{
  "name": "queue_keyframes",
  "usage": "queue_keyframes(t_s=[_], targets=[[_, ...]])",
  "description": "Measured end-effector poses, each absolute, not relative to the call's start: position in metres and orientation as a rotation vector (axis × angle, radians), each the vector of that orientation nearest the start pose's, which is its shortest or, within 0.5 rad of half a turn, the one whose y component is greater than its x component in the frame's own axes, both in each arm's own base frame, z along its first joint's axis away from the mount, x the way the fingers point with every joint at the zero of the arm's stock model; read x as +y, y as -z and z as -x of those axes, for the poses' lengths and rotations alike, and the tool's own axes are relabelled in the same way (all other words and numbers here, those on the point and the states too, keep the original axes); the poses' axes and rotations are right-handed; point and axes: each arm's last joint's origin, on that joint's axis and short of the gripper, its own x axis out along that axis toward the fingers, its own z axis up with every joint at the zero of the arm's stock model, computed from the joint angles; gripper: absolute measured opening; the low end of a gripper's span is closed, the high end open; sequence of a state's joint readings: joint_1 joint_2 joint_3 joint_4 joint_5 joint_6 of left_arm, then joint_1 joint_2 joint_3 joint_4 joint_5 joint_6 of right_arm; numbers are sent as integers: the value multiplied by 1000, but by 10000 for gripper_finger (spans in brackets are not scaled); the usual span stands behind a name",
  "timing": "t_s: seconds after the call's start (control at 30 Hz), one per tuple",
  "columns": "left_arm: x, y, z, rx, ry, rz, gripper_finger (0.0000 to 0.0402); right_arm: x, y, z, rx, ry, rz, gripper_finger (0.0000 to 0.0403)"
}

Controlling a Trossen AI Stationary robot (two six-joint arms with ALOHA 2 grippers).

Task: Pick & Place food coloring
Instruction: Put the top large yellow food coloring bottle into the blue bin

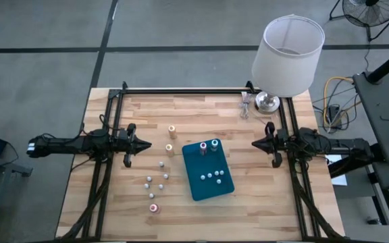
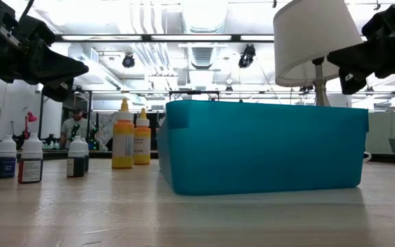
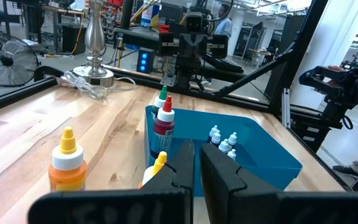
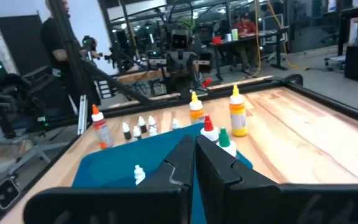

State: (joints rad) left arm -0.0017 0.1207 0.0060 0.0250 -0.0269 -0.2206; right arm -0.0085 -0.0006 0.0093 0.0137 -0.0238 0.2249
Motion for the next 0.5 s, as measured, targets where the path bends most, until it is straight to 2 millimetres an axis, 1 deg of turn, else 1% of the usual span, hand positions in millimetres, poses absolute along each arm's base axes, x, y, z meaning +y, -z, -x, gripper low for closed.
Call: queue_keyframes(t_s=[0.27, 0.5], targets=[[1, -158, -104, 86, -35, 219, 0, 6, -168, -97, -12, -77, -225, 9], [1, -158, -104, 86, -35, 219, 0, 6, -168, -97, -11, -83, -225, 9]])
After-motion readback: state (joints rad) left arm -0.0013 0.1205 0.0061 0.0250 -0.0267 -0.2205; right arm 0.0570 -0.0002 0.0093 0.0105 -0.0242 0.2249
